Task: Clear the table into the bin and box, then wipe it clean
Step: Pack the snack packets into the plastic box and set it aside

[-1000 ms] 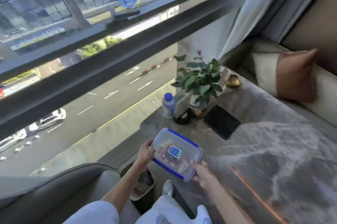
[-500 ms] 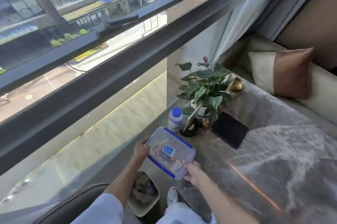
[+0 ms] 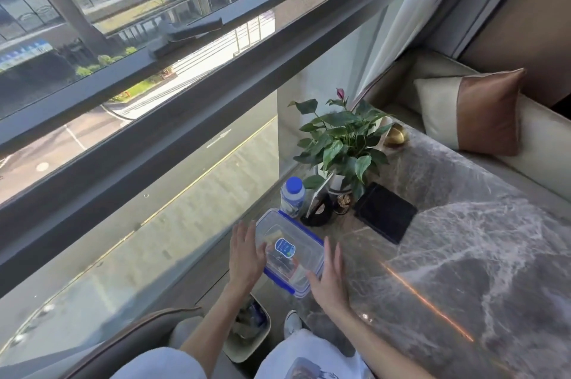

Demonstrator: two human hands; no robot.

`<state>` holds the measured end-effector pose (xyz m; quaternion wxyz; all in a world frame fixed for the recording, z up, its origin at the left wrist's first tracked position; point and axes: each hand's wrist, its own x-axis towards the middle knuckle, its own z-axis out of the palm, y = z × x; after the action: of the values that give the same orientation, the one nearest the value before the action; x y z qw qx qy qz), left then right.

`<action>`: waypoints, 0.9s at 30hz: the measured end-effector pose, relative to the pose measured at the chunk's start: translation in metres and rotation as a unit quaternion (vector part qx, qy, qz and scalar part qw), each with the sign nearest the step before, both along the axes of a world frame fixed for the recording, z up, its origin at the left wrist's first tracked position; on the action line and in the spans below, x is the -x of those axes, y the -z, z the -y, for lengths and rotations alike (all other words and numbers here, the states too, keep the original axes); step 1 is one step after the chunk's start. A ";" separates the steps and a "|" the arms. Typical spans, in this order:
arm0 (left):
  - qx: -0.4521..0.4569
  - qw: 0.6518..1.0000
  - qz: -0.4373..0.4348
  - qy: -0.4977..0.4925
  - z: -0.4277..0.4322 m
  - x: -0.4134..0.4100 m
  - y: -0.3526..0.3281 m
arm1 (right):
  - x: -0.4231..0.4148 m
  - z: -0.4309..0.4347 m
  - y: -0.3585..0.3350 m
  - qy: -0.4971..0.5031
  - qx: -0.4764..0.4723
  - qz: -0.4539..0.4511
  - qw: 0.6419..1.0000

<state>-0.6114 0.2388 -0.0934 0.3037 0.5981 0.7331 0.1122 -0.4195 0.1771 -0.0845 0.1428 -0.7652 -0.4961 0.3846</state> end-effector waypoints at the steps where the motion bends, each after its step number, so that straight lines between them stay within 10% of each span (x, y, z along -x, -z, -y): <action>1: -0.003 0.999 -0.022 0.034 0.007 -0.004 -0.002 | -0.001 0.002 -0.001 -0.090 -0.022 0.063 0.994; 7: 0.076 0.976 -0.105 0.173 0.028 -0.019 0.010 | -0.004 0.004 0.010 -0.281 0.011 0.184 0.942; 18: 0.123 0.969 -0.130 0.170 0.025 -0.027 0.000 | -0.009 0.001 0.001 -0.286 0.041 0.208 0.934; 27: -0.010 0.994 -0.038 0.098 0.067 -0.103 -0.038 | -0.123 0.055 -0.053 -0.016 -0.110 0.017 0.994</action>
<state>-0.5082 0.1720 -0.0553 0.2791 0.6743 0.6805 0.0665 -0.2964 0.1223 -0.0319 0.2117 -0.7434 -0.5501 0.3163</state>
